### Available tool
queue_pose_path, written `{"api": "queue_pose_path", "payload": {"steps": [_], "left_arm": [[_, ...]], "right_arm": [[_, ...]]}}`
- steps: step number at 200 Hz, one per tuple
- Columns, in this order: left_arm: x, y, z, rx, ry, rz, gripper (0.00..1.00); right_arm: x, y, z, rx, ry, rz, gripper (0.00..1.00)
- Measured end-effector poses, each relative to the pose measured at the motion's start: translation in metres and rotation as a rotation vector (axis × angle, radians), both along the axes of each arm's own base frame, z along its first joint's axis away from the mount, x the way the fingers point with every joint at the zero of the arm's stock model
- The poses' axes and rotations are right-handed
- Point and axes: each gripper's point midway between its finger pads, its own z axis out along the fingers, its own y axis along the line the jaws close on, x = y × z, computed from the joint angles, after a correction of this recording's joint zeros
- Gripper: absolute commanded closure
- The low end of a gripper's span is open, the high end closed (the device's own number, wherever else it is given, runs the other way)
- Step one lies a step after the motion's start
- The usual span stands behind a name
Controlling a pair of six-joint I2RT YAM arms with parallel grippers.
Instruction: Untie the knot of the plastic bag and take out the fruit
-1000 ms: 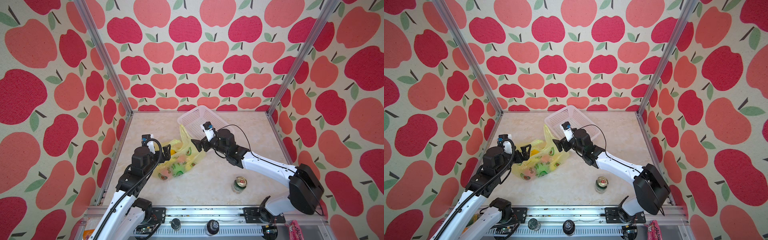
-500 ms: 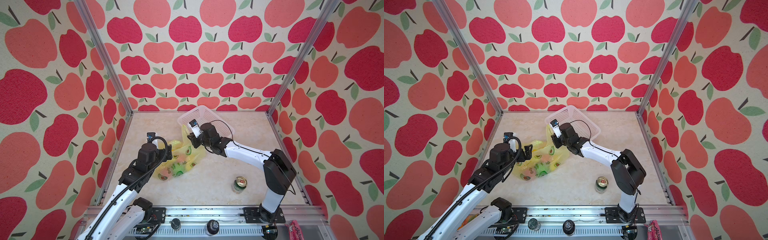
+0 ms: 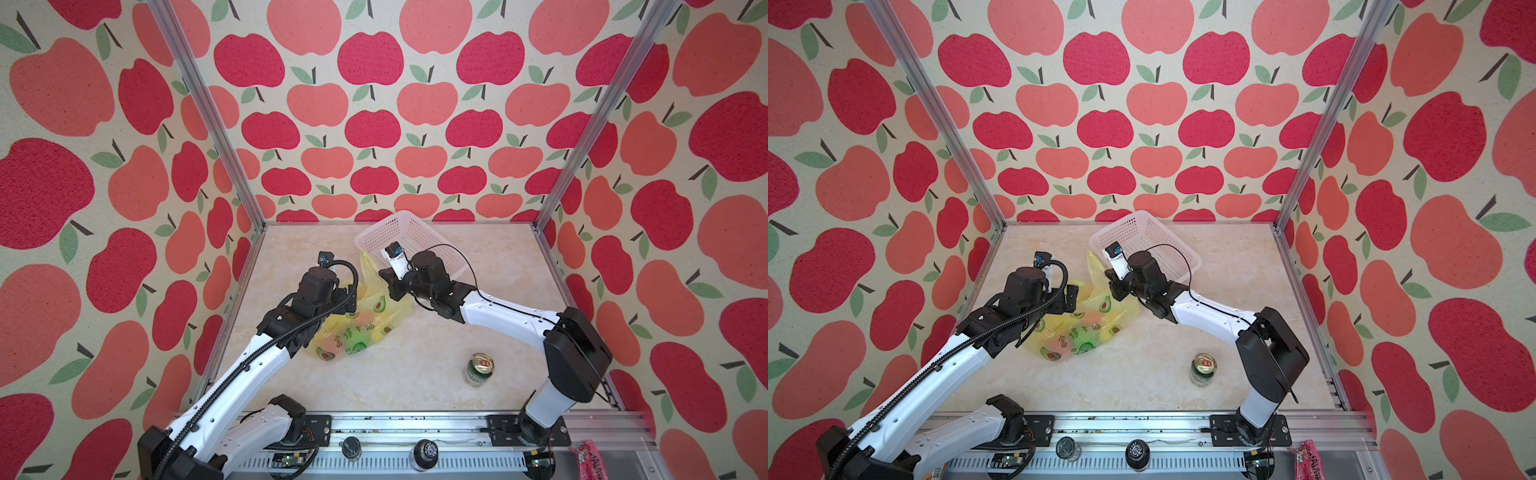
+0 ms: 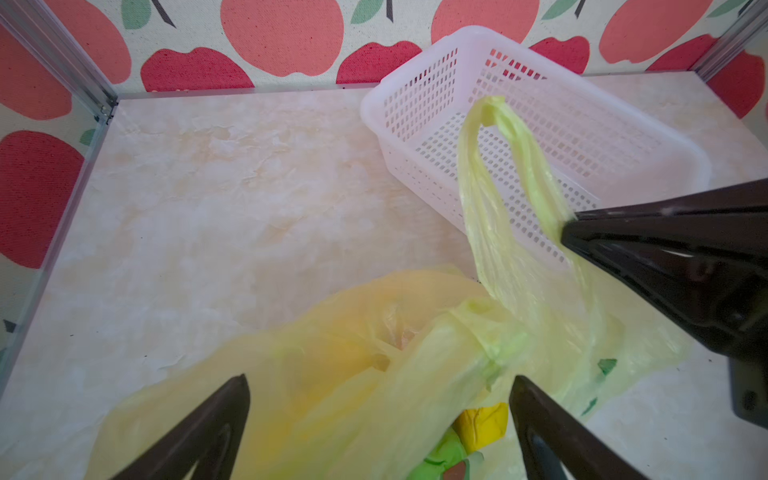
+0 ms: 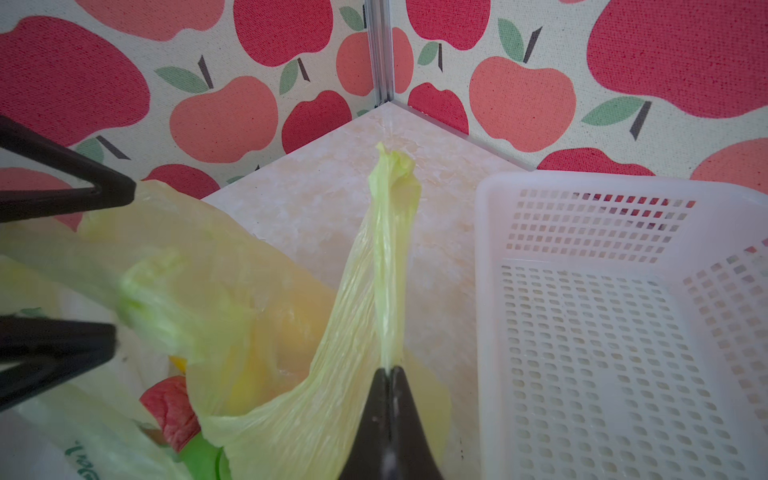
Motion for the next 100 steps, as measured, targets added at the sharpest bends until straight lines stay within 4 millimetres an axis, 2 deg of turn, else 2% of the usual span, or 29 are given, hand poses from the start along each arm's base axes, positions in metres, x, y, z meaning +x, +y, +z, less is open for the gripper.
{"api": "queue_pose_path", "payload": {"steps": [5, 11, 19, 23, 29, 40, 51, 64, 78, 100], "left_arm": [[0.002, 0.001, -0.004, 0.013, 0.01, 0.007, 0.03], [0.005, 0.001, -0.008, 0.03, 0.023, 0.013, 0.14], [0.008, 0.001, -0.014, 0.052, 0.037, 0.014, 0.38], [0.009, 0.001, -0.016, 0.055, 0.045, 0.021, 0.55], [0.011, 0.001, -0.02, 0.067, 0.053, 0.022, 0.72], [0.012, 0.002, -0.023, 0.081, 0.062, 0.025, 0.9], [0.012, 0.004, -0.023, 0.082, 0.061, 0.03, 0.97], [0.013, 0.007, -0.018, 0.074, 0.047, 0.038, 1.0], [0.013, 0.012, -0.011, 0.057, 0.028, 0.053, 1.0], [0.011, 0.022, 0.002, 0.033, -0.01, 0.08, 1.0]], "right_arm": [[-0.001, -0.001, 0.001, 0.004, -0.003, 0.001, 0.96], [-0.002, -0.002, 0.003, 0.01, -0.007, 0.004, 0.93], [-0.004, -0.003, 0.006, 0.021, -0.014, 0.007, 0.86], [-0.005, -0.003, 0.007, 0.026, -0.015, 0.009, 0.81], [-0.006, -0.004, 0.01, 0.034, -0.019, 0.01, 0.69], [-0.006, -0.003, 0.013, 0.044, -0.028, 0.016, 0.44], [-0.006, -0.002, 0.014, 0.05, -0.028, 0.016, 0.24], [-0.005, -0.002, 0.014, 0.047, -0.029, 0.016, 0.14], [-0.001, 0.002, 0.016, 0.043, -0.021, 0.011, 0.09], [0.011, 0.018, 0.021, 0.043, -0.01, 0.008, 0.08]]}}
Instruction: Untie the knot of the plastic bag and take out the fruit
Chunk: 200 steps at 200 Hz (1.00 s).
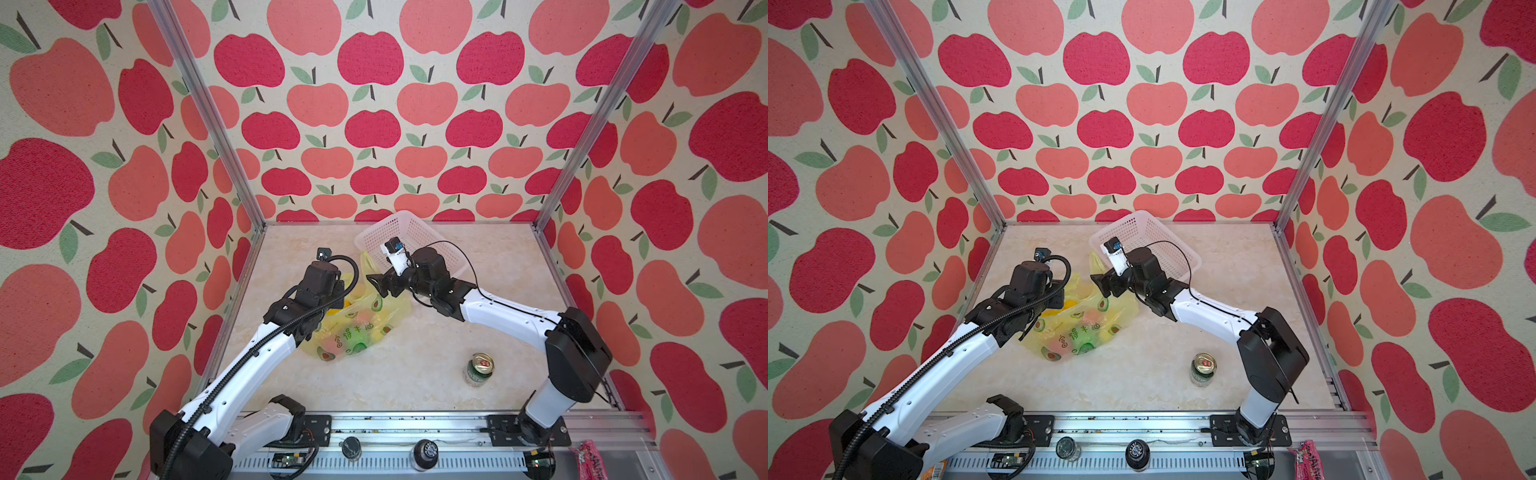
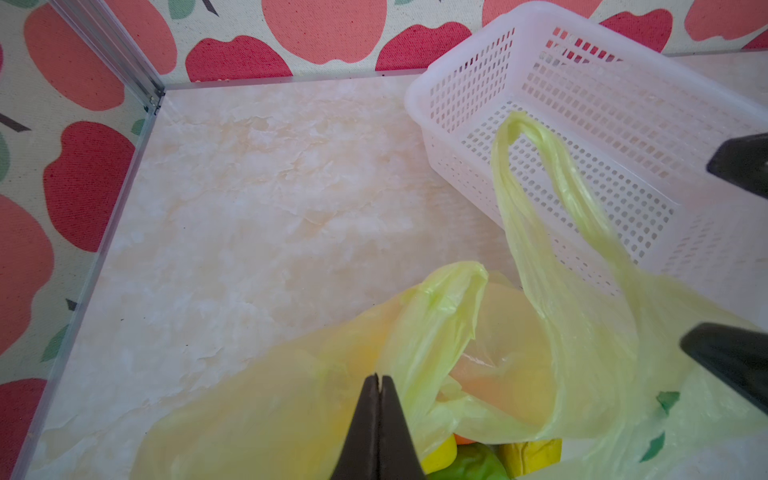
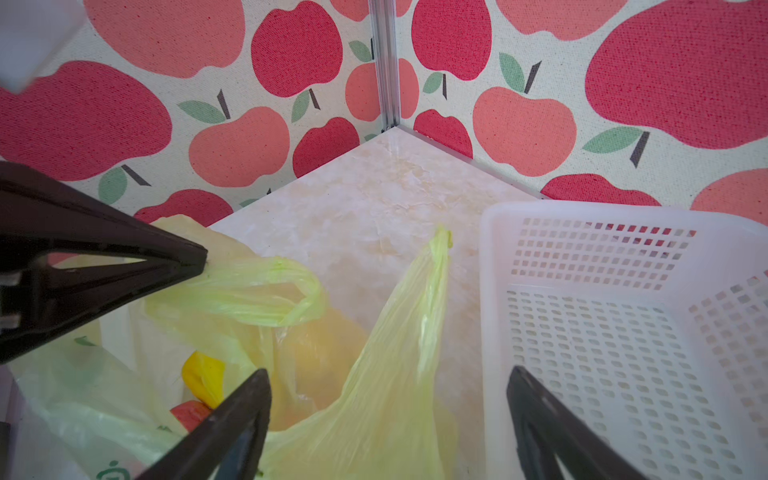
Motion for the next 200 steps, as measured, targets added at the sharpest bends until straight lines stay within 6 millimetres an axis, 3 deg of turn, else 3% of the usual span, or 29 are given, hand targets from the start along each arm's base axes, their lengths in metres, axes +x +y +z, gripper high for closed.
{"api": "queue_pose_path", "payload": {"steps": [18, 24, 30, 51, 64, 86, 96, 107, 125, 169, 200], "left_arm": [[-0.002, 0.006, 0.008, -0.023, -0.023, 0.019, 1.0], [-0.002, 0.007, 0.01, -0.028, -0.028, 0.022, 0.95], [-0.003, 0.009, 0.012, -0.033, -0.033, 0.025, 0.84], [-0.005, 0.008, 0.016, -0.049, -0.044, 0.017, 0.23], [-0.006, 0.006, 0.018, -0.058, -0.047, 0.008, 0.0], [-0.008, 0.003, 0.019, -0.064, -0.05, -0.008, 0.01], [-0.008, 0.001, 0.019, -0.061, -0.048, -0.016, 0.01], [-0.007, -0.001, 0.016, -0.056, -0.04, -0.023, 0.01], [-0.003, -0.004, 0.006, -0.042, -0.007, -0.026, 0.01], [0.01, -0.01, -0.027, 0.026, 0.105, -0.028, 0.01], [0.013, -0.01, -0.036, 0.048, 0.133, -0.025, 0.01]], "right_arm": [[0.01, 0.013, 0.001, -0.004, 0.009, 0.001, 0.08], [0.014, 0.017, 0.0, -0.008, 0.015, 0.0, 0.08], [0.017, 0.02, -0.002, -0.014, 0.022, -0.003, 0.08], [0.026, 0.025, -0.014, -0.038, 0.058, -0.02, 0.12], [0.03, 0.023, -0.023, -0.051, 0.088, -0.034, 0.25], [0.036, 0.015, -0.033, -0.064, 0.128, -0.058, 0.73], [0.039, 0.013, -0.033, -0.064, 0.132, -0.064, 0.87], [0.04, 0.012, -0.033, -0.059, 0.139, -0.068, 0.95], [0.039, 0.012, -0.032, -0.049, 0.148, -0.067, 1.0], [0.026, 0.0, -0.021, -0.022, 0.133, -0.057, 1.0], [0.018, -0.008, -0.007, 0.015, 0.107, -0.053, 1.0]]}}
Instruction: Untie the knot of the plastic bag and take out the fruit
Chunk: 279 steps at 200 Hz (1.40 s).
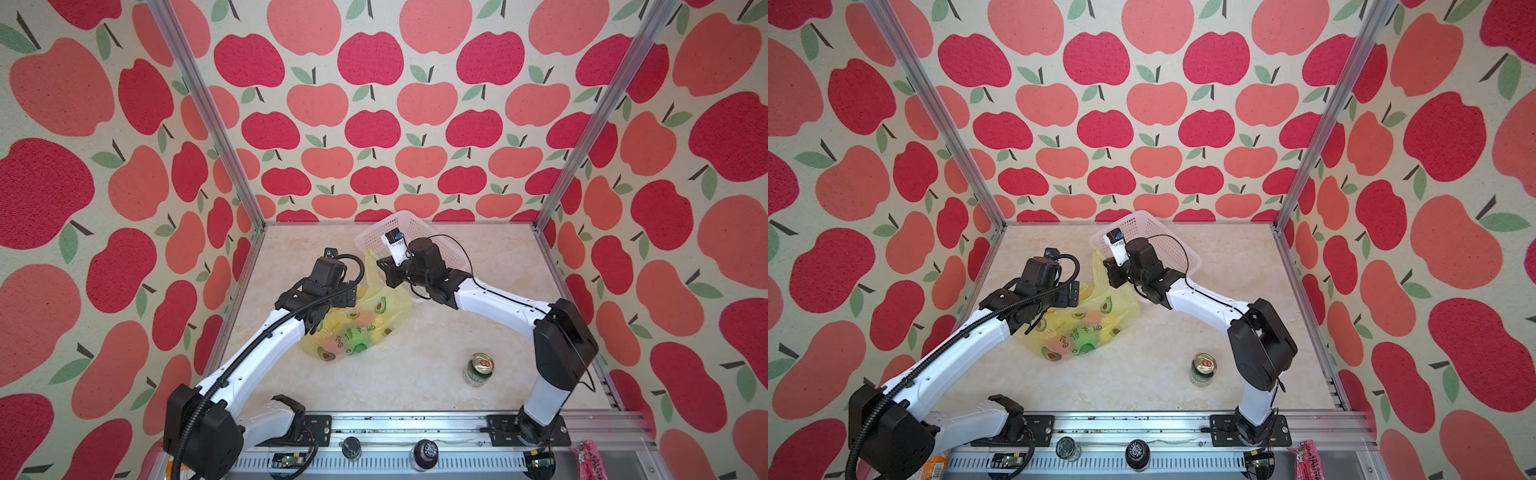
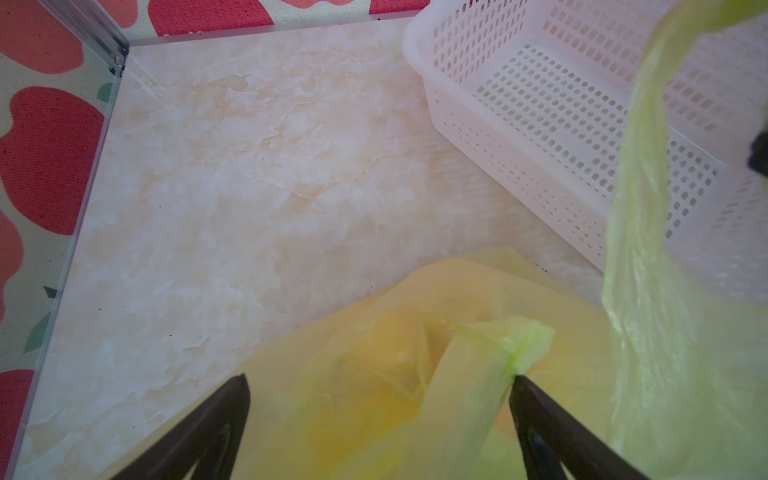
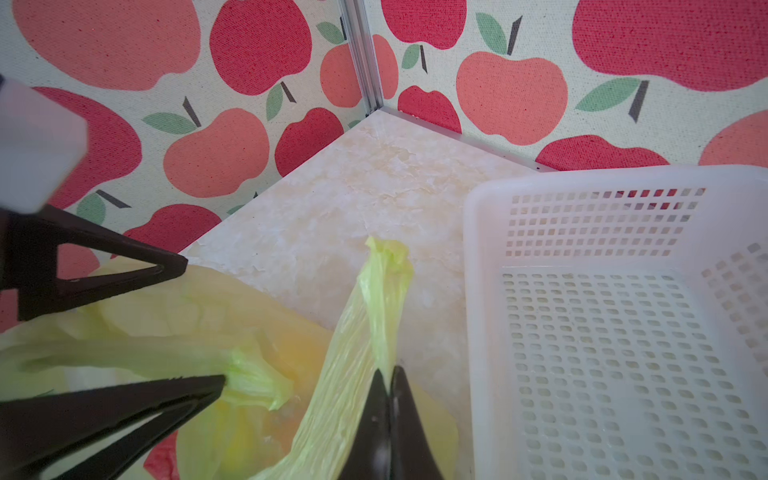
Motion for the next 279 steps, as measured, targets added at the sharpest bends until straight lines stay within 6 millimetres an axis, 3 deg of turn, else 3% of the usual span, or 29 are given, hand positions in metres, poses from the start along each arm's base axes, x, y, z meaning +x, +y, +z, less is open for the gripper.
{"api": "queue_pose_path", "payload": {"steps": [36, 82, 103, 143, 155, 167, 173, 188, 206, 231, 252, 279], "left_arm": [[-0.001, -0.004, 0.011, -0.021, -0.024, -0.013, 0.01], [-0.023, -0.029, 0.051, -0.085, -0.132, -0.137, 0.01], [-0.014, -0.031, 0.041, -0.045, -0.101, -0.124, 0.01], [0.0, -0.018, -0.006, 0.117, 0.025, -0.049, 0.0], [-0.001, -0.013, -0.009, 0.136, 0.037, -0.035, 0.19], [0.0, -0.009, -0.007, 0.132, 0.034, -0.021, 0.61], [0.001, -0.006, -0.006, 0.123, 0.032, -0.009, 0.77], [0.006, 0.005, -0.002, 0.092, 0.027, 0.022, 1.0], [0.018, 0.028, 0.004, 0.013, 0.008, 0.091, 1.0], [0.037, 0.078, 0.024, -0.102, -0.043, 0.261, 1.0], [0.051, 0.107, 0.057, -0.172, -0.127, 0.355, 1.0], [0.062, 0.133, 0.108, -0.259, -0.244, 0.414, 1.0]], "right_arm": [[-0.004, -0.004, 0.01, 0.021, -0.019, 0.0, 1.0], [-0.003, -0.004, 0.01, 0.027, -0.025, -0.001, 1.0], [-0.004, -0.005, 0.008, 0.025, -0.022, -0.001, 1.0], [-0.008, -0.009, 0.006, 0.026, -0.022, 0.0, 1.0], [-0.009, -0.01, 0.007, 0.029, -0.024, 0.0, 1.0], [-0.01, -0.011, 0.009, 0.034, -0.027, 0.0, 1.0], [-0.011, -0.012, 0.01, 0.039, -0.029, 0.0, 1.0], [-0.011, -0.012, 0.015, 0.056, -0.036, -0.002, 1.0], [-0.01, -0.011, 0.019, 0.076, -0.043, -0.004, 1.0], [-0.006, -0.009, 0.028, 0.115, -0.054, -0.004, 1.0], [0.008, -0.001, 0.038, 0.162, -0.046, 0.001, 1.0], [0.041, 0.013, 0.057, 0.238, -0.04, 0.005, 1.0]]}}
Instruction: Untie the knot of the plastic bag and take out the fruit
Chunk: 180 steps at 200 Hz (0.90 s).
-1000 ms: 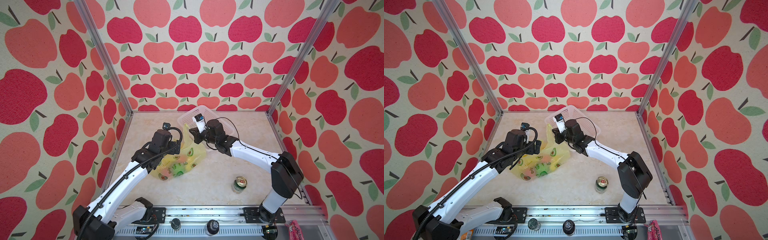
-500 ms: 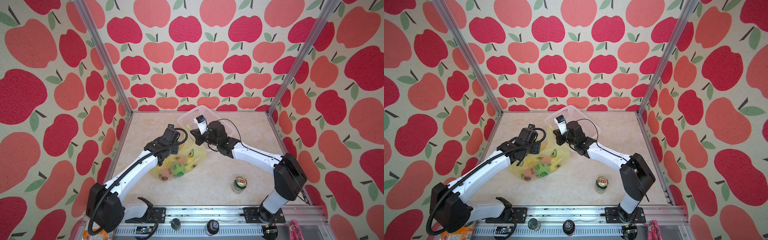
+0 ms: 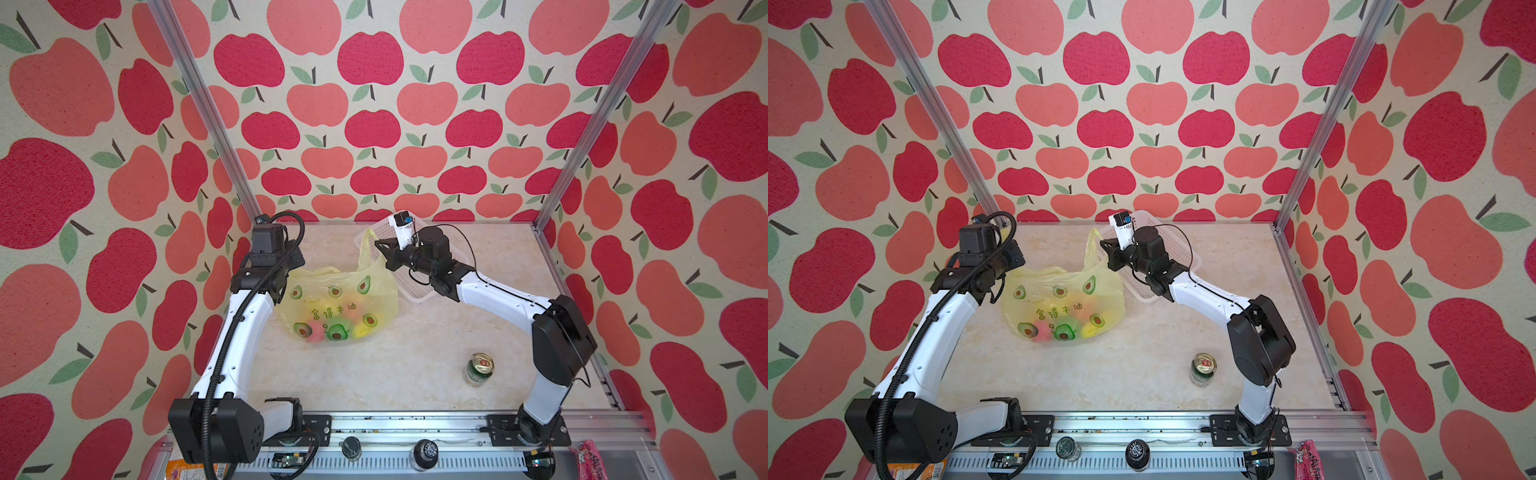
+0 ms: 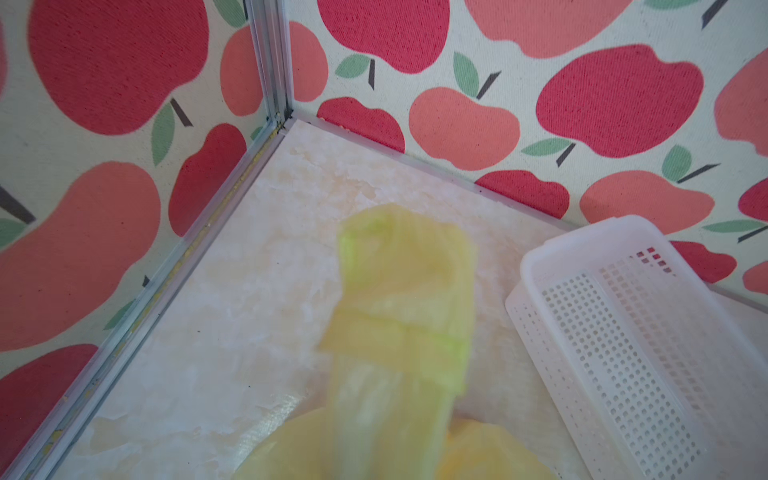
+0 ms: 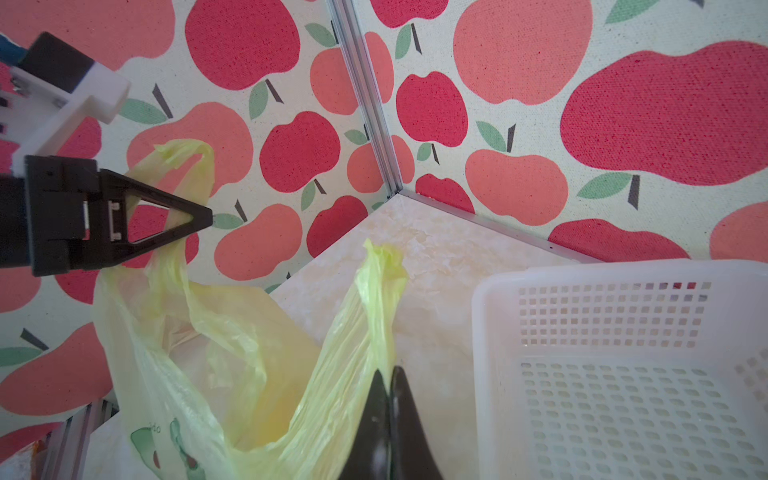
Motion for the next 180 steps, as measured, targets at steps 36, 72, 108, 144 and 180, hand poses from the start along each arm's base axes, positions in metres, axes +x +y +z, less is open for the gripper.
{"api": "queue_pose_path", "payload": {"steps": [36, 72, 108, 144, 180], "left_arm": [[0.014, 0.039, 0.039, -0.071, -0.093, 0.076, 1.0], [0.039, 0.065, 0.051, -0.125, -0.121, 0.1, 1.0], [0.044, 0.045, 0.048, -0.168, -0.148, 0.02, 1.0], [-0.004, -0.029, -0.029, -0.195, -0.071, -0.124, 1.0], [-0.064, -0.094, -0.085, -0.17, 0.002, -0.281, 1.0]], "right_arm": [[0.043, 0.029, 0.031, 0.073, -0.039, 0.0, 1.0], [0.069, 0.055, 0.06, 0.134, -0.107, 0.008, 1.0], [0.073, 0.062, 0.052, 0.134, -0.127, 0.021, 1.0], [0.052, 0.038, -0.025, 0.055, -0.044, 0.001, 0.67], [0.008, -0.005, -0.102, -0.065, 0.059, -0.035, 0.17]]}}
